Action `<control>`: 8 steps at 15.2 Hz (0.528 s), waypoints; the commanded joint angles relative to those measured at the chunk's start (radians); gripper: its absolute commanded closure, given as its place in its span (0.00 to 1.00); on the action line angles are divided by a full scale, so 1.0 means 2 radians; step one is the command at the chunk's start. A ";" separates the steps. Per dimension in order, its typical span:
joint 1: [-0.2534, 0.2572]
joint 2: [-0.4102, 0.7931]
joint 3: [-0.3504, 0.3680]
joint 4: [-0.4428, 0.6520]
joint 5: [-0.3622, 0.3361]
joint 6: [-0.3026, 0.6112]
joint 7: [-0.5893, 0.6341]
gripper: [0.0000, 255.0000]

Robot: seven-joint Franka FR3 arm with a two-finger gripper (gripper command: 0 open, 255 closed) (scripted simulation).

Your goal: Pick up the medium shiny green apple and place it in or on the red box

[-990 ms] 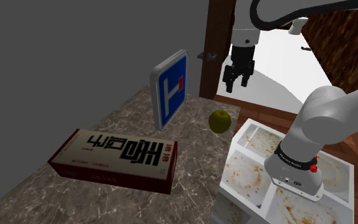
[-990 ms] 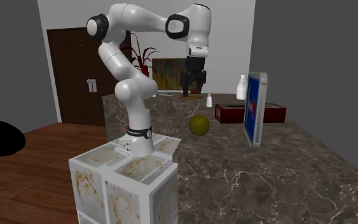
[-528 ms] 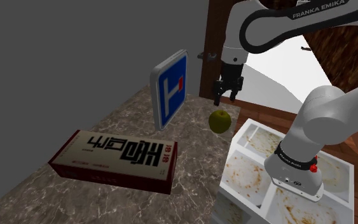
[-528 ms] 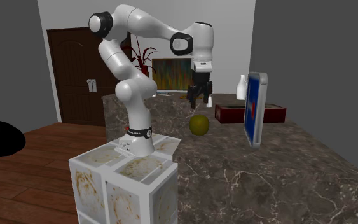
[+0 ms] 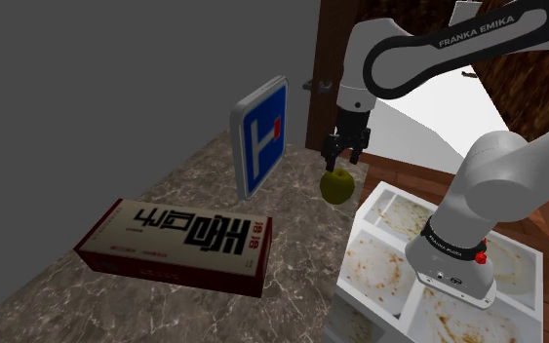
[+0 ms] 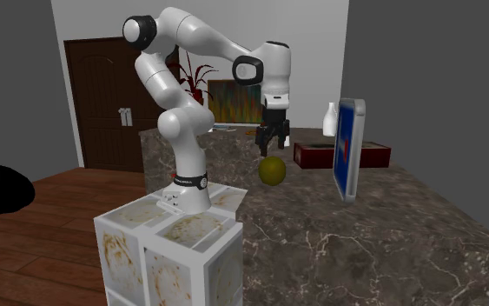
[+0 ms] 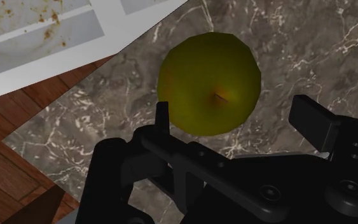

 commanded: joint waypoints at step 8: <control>0.000 0.000 0.000 -0.001 0.000 0.001 0.000 1.00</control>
